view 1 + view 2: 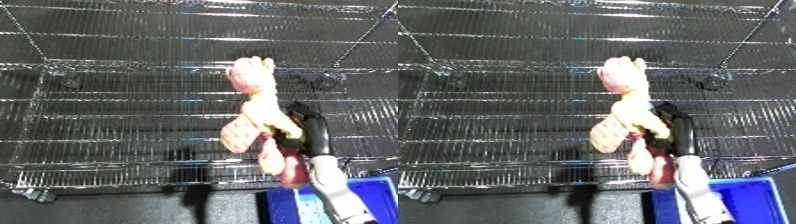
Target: Pick up the object and place it into the box
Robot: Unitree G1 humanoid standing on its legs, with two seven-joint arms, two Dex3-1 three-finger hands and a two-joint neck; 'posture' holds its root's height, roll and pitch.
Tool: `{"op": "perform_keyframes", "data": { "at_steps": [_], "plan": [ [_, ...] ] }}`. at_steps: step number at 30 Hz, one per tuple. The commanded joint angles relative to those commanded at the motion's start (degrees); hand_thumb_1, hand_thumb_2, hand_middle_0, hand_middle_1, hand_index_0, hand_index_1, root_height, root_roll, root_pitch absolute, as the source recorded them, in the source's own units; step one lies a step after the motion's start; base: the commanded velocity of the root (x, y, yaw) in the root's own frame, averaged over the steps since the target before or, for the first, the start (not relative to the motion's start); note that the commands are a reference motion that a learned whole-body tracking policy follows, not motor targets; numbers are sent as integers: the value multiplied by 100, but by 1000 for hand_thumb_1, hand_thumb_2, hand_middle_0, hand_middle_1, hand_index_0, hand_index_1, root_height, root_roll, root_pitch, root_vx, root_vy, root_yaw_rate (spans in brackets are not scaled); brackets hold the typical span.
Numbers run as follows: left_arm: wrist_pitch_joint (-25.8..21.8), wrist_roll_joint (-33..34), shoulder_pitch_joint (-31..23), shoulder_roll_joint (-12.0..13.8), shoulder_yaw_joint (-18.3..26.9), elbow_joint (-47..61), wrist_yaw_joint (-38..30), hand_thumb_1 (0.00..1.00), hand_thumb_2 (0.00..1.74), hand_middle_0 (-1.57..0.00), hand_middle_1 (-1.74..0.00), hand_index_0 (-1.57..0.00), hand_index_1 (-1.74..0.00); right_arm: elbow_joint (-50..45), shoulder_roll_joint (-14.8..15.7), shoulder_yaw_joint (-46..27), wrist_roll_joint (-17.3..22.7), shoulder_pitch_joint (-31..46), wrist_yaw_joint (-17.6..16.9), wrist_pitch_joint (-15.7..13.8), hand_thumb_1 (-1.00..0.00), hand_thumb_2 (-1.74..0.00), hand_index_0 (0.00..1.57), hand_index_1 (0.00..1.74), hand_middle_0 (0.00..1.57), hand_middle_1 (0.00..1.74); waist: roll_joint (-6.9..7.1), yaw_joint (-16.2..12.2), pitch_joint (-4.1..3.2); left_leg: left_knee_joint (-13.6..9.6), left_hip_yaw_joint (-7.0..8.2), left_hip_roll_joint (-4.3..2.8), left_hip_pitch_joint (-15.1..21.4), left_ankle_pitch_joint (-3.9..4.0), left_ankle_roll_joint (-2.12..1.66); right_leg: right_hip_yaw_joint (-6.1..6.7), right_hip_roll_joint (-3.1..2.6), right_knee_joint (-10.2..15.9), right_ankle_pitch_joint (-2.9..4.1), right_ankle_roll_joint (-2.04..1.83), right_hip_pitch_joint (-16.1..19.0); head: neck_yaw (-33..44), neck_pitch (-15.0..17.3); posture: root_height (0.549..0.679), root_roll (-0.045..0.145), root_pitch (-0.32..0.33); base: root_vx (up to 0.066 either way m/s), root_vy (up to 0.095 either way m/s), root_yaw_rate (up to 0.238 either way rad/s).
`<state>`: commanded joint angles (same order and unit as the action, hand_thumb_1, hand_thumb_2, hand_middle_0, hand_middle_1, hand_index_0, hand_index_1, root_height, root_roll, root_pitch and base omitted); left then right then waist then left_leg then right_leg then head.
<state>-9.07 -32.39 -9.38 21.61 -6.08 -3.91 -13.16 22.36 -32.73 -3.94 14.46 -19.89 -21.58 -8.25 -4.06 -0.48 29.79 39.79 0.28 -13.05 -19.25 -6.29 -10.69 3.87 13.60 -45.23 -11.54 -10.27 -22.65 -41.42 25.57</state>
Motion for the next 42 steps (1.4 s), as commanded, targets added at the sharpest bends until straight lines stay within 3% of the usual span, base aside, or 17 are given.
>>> {"op": "perform_keyframes", "data": {
  "at_steps": [12, 23, 28, 32, 42],
  "plan": [
    [98, 32, 50, -52, 14, -30, 36, 1000, 1740, -1570, -1740, -1570, -1740, -1107, -17, -1258, 119, 958, -296, -285, -1000, -1740, 1570, 1740, 1570, 1740, 36, -304, 0, 133, 48, -61, 113, -70, 31, 49, 13, -29, 18, -3, 100, -1029, -486, 609, 53, -215, -15, 1, -36],
    [133, 18, 63, -125, 17, -121, 22, 1000, 1740, -1570, -1740, -1570, -1740, -1383, 146, -2136, 444, 1579, -502, -596, -1000, -1740, 1570, 1740, 1570, 1740, 48, -618, 0, 225, 144, -124, 281, -132, 55, 102, 25, 6, 67, 6, 252, -1809, -368, 609, 57, -240, -11, -2, -71],
    [128, -53, 66, -171, -26, -186, 1, 1000, 1740, -1570, -1740, -1570, -1740, -1325, 494, -2483, 1102, 1764, -528, -929, -1000, -1740, 1570, 1740, 1570, 1740, 16, -824, -26, 258, 214, -141, 376, -162, 62, 150, 17, 61, 99, 30, 339, -2154, -620, 611, 62, -251, -14, 10, -104],
    [119, -126, 81, -183, -107, -240, 15, 1000, 1740, -1570, -1740, -1570, -1740, -1124, 673, -2752, 1633, 1869, -513, -1159, -1000, -1740, 1570, 1740, 1570, 1740, 12, -984, -84, 268, 253, -153, 450, -182, 55, 176, 7, 139, 127, 53, 437, -2446, -603, 614, 66, -258, -6, 7, -82],
    [90, -207, 170, -165, -283, -400, 20, 1000, 1740, -1570, -1740, -1570, -1740, -768, 685, -3215, 2198, 2074, -462, -1422, -1000, -1740, 1570, 1740, 1570, 1740, 46, -1366, -127, 371, 334, -189, 533, -232, 13, 266, -46, 175, 167, 123, 544, -2792, -376, 617, 78, -273, -1, 2, -73]
  ]
}}
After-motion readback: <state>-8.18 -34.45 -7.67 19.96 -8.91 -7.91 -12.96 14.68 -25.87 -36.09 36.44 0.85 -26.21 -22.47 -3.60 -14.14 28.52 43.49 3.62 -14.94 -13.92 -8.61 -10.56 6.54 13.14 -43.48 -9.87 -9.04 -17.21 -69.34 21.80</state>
